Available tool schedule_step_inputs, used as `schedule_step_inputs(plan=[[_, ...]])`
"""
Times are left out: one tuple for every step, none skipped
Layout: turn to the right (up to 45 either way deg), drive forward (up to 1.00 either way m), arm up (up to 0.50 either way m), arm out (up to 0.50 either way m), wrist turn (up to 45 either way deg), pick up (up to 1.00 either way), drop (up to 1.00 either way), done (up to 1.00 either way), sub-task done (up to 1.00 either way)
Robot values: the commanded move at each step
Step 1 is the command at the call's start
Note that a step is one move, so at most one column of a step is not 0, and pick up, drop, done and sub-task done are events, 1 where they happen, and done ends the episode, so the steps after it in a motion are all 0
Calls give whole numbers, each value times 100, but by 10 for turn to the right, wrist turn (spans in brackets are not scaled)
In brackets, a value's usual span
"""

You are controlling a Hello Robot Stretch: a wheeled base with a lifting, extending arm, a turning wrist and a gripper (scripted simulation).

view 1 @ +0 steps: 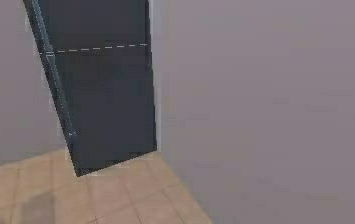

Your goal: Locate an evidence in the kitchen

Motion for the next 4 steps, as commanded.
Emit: schedule_step_inputs(plan=[[-450, 0, 0, 0, 0, 0, 0, 0, 0], [-450, 0, 0, 0, 0, 0, 0, 0, 0], [-270, 0, 0, 0, 0, 0, 0, 0, 0], [0, 100, 0, 0, 0, 0, 0, 0, 0]])
